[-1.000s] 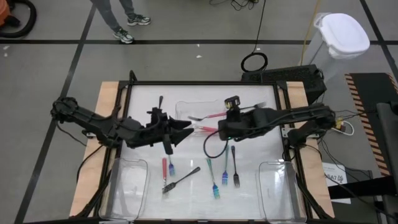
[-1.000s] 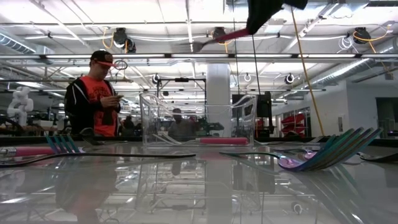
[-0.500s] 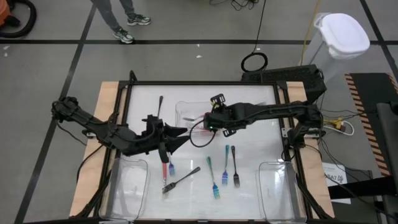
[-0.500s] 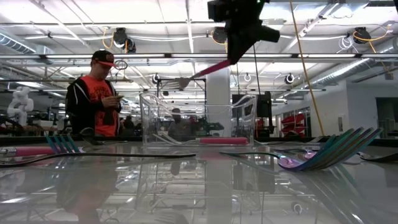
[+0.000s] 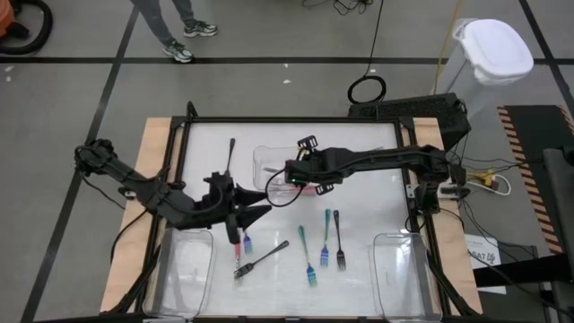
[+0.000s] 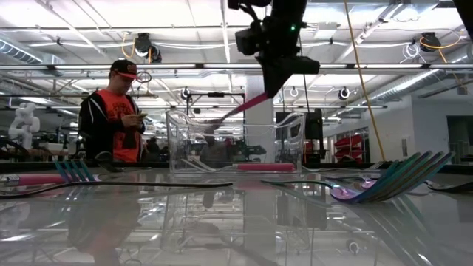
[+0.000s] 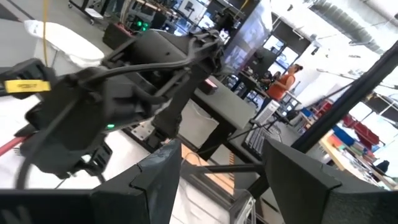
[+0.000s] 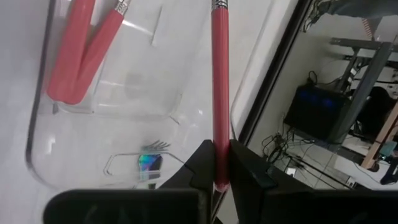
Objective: Sort silverware by color (type)
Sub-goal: Put the pink fork into the middle transparent bin
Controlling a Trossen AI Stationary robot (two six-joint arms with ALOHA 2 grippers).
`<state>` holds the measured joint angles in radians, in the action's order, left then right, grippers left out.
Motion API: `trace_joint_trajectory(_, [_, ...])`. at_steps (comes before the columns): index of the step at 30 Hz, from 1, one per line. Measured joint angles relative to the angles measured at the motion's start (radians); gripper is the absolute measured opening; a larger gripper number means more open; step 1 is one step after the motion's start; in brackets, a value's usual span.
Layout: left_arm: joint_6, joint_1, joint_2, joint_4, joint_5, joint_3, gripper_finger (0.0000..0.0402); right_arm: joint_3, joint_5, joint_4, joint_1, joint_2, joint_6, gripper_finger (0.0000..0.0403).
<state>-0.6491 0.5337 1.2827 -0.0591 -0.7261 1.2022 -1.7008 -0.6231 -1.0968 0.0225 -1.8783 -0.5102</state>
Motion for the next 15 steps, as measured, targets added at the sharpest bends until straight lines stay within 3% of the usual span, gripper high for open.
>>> trace_joint_trajectory(15, [-0.216,0.087,-0.008,0.276,-0.042,0.0,0.0226,0.0,0.053,0.019,0.012,-0.069,0.017,0.003])
